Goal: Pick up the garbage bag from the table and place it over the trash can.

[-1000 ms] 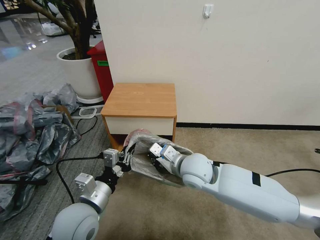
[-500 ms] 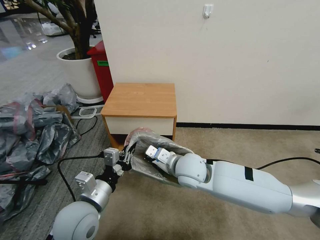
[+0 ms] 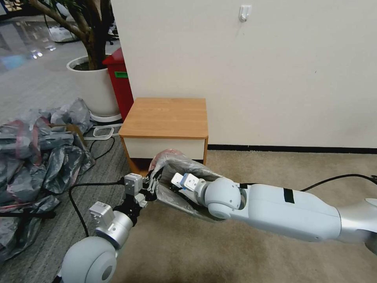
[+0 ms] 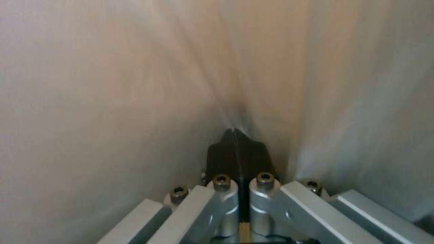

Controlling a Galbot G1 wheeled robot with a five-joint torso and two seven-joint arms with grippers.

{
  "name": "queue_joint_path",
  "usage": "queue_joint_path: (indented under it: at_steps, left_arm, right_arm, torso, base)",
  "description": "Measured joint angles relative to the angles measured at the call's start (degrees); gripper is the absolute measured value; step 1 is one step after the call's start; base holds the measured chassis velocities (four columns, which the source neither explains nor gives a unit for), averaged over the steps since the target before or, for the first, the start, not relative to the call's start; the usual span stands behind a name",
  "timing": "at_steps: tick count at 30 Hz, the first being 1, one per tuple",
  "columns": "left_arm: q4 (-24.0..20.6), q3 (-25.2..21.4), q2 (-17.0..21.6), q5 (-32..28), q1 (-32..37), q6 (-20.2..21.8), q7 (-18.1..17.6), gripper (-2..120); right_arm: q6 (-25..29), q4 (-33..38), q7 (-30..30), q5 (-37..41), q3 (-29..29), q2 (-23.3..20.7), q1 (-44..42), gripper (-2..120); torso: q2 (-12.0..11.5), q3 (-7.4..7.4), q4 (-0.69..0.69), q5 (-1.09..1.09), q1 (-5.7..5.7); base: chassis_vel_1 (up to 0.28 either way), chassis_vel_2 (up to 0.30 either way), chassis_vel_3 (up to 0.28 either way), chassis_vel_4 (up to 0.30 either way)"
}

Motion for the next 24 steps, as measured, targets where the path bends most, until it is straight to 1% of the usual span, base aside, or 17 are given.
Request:
queue_joint_path:
  at_steps: [15,19,23,24]
  left_arm:
    - [-0.6,-0.1,-0.4,0.0,0.1,0.0,0.2,9]
    - [0.8,-0.2,-0.6,0.0,-0.1,0.0,0.2,9]
    - [3.3,-0.2,-1.1,-0.4,-1.2,0.0,0.1,9]
    - [3.3,-0.2,-1.1,-0.4,-1.2,0.0,0.1,9]
  right_arm:
    - [0.0,-2.3,0.2,1.6,-0.3,1.3,-0.1,0]
    - [0.0,-1.3,0.2,2.0,0.5,0.4,-0.1,0]
    - [0.0,1.7,0.1,4.2,2.3,-1.6,-0.3,0]
    - [0.0,1.7,0.1,4.2,2.3,-1.6,-0.3,0]
  torso:
    - [0.0,0.00,0.00,0.00,0.00]
    - [0.0,0.00,0.00,0.00,0.00]
    - [0.0,0.00,0.00,0.00,0.00]
    - [0.0,0.00,0.00,0.00,0.00]
  base:
    - [0.000,0.000,0.000,0.000]
    - [0.000,0.000,0.000,0.000]
    - [0.000,0.000,0.000,0.000]
    - [0.000,0.000,0.000,0.000]
